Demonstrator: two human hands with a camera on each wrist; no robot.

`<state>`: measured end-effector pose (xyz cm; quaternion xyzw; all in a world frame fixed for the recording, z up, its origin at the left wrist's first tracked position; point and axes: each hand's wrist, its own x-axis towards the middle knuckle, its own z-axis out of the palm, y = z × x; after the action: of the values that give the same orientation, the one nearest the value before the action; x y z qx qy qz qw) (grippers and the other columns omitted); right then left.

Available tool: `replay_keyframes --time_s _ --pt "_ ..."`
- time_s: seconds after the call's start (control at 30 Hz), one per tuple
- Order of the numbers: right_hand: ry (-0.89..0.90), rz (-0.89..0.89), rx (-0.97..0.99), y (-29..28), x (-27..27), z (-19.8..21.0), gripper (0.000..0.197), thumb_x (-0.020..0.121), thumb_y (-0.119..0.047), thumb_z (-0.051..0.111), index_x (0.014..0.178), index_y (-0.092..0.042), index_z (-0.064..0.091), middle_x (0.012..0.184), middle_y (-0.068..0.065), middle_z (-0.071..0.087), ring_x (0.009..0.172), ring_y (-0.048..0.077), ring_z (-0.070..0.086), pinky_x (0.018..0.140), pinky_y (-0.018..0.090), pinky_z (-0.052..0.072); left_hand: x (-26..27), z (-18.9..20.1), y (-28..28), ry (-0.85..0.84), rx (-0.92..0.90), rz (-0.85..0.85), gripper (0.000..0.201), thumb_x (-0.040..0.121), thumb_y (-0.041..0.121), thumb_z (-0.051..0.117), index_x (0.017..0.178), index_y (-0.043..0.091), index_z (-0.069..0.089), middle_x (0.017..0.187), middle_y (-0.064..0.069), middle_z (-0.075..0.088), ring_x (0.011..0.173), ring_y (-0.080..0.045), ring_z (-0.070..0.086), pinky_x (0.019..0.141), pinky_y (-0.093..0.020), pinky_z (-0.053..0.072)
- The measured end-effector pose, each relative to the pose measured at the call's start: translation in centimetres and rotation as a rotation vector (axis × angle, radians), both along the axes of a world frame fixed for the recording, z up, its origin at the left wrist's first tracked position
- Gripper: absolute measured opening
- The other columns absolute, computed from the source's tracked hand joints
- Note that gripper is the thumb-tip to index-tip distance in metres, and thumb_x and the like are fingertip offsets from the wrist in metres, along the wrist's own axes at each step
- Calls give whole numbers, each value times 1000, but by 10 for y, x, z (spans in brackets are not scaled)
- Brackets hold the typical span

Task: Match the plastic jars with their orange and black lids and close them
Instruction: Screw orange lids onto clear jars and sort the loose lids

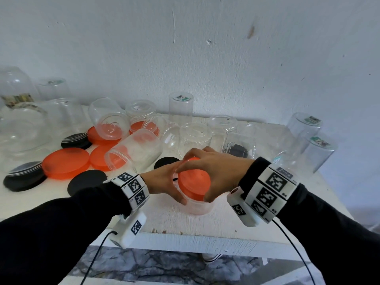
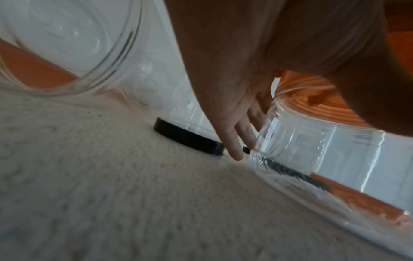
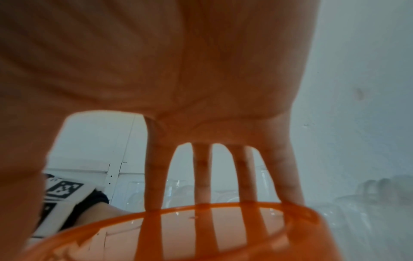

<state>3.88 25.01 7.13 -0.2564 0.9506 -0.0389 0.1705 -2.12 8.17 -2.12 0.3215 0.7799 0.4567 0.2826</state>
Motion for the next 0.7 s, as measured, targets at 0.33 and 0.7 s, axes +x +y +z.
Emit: replay_keyframes --time_s 0.33,0.7 --pt "160 -95 87 -4 2 -7 77 67 -64 63 135 -49 29 125 -5 41 108 22 43 80 30 40 0 -1 0 -21 45 20 88 55 -5 84 122 32 40 120 14 54 110 9 51 90 -9 40" --pt "-71 -151 18 -1 3 -1 79 80 -54 61 143 -44 15 150 -5 17 132 25 27 101 41 37 2 -1 3 1 -18 65 97 53 9 89 125 30 27 120 15 45 114 -2 47 88 -8 41"
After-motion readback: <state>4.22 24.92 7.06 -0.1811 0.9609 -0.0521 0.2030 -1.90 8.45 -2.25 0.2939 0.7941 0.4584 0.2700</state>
